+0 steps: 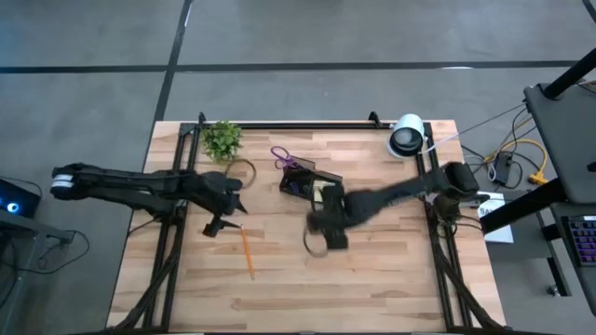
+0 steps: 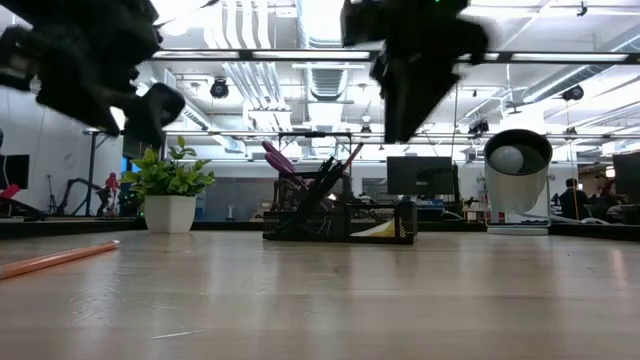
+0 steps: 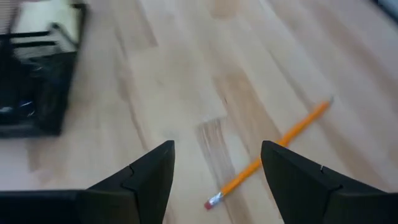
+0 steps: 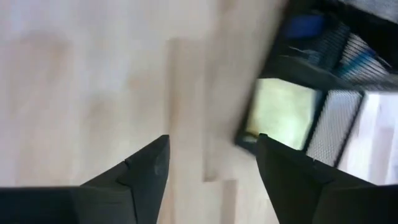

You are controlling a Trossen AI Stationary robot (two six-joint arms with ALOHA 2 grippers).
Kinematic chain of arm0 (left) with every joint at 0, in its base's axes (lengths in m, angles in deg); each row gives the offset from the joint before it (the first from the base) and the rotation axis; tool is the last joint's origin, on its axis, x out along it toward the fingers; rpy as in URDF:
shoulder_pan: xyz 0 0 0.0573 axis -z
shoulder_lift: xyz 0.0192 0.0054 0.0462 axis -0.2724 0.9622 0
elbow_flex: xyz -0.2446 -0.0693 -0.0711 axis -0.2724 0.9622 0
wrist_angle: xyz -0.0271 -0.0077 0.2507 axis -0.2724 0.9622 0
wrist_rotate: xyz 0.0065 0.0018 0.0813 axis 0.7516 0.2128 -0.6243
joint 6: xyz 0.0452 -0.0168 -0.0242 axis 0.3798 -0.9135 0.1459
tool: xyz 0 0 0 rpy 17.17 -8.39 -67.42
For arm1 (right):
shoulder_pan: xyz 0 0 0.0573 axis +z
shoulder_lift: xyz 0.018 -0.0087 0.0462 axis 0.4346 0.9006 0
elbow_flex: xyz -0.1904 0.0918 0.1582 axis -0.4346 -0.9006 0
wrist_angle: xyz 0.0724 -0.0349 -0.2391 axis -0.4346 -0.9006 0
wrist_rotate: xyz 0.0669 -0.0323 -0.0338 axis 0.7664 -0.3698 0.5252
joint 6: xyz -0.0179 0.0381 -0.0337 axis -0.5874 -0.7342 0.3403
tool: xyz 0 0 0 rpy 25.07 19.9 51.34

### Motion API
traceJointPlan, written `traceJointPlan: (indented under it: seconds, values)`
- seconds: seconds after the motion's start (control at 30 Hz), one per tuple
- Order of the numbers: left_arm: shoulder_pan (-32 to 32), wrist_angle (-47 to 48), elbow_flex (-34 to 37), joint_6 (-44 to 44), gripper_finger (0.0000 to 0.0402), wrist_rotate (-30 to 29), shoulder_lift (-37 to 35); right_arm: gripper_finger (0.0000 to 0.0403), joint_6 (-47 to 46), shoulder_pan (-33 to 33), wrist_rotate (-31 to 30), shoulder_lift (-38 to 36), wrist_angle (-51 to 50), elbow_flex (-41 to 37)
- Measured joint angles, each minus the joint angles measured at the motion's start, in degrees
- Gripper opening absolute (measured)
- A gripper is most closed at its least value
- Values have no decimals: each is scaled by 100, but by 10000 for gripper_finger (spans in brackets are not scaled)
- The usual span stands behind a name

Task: Pick and place office supplies into organizer
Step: Put the orange pencil into the black desk organizer

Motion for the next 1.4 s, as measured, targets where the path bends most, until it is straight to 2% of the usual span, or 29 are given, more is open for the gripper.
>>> traceJointPlan:
  seconds: [0.13,0.27,0.47,0.63,0.77,1.23,1.4]
  values:
    - [133,-1,-72,579,224,-1,762,226,90,640,-49,4,9,-4]
    - [292,-2,-161,1159,224,-28,1522,225,-298,991,-131,5,28,-23]
    - [399,45,-341,1672,224,-507,2373,226,-803,1090,-206,7,31,-26]
    - [399,59,-468,2074,215,-864,2804,226,-850,1090,-214,7,41,-26]
    - [426,201,-478,2237,180,-917,2984,226,-852,1090,-213,7,46,-26]
    - [593,229,-403,2212,16,-927,3139,226,-944,1090,-214,7,56,-28]
    - [613,271,-497,2041,6,-1001,3236,226,-1310,1090,-213,7,57,-28]
